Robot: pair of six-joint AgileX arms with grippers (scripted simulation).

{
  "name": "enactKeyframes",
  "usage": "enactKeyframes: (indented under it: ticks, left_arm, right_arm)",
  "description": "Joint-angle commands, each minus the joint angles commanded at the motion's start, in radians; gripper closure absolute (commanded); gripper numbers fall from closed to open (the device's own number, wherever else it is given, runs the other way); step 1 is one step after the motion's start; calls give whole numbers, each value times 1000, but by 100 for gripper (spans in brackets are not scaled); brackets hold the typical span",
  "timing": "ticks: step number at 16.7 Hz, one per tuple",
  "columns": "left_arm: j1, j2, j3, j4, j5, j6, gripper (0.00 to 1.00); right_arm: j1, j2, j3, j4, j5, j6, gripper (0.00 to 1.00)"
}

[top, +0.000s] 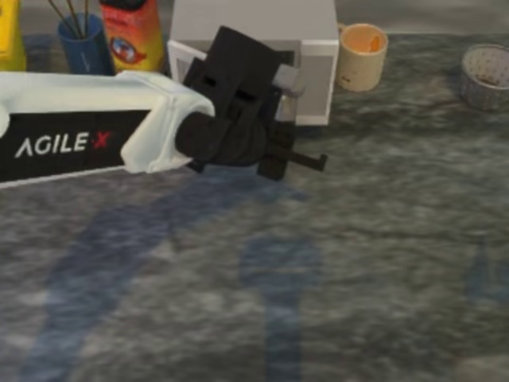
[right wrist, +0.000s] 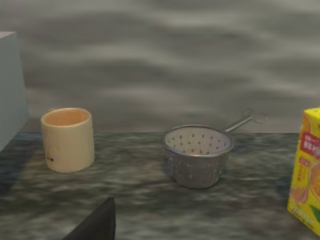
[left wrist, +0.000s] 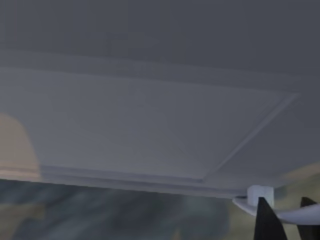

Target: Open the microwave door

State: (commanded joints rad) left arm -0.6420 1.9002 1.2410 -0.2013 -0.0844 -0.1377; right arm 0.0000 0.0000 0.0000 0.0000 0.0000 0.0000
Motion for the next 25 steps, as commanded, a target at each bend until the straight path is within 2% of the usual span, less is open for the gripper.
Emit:
enactKeyframes:
  ticks: [13, 20, 25]
  left_arm:
    - [0, 0, 0, 0, 0, 0, 100]
    - [14, -24, -33, 12, 37, 43, 100]
    - [14, -24, -33, 12, 37, 44, 100]
  right_arm:
    - [0, 0, 0, 0, 0, 0, 0]
    - [0, 0, 0, 0, 0, 0, 0]
    - [0, 0, 0, 0, 0, 0, 0]
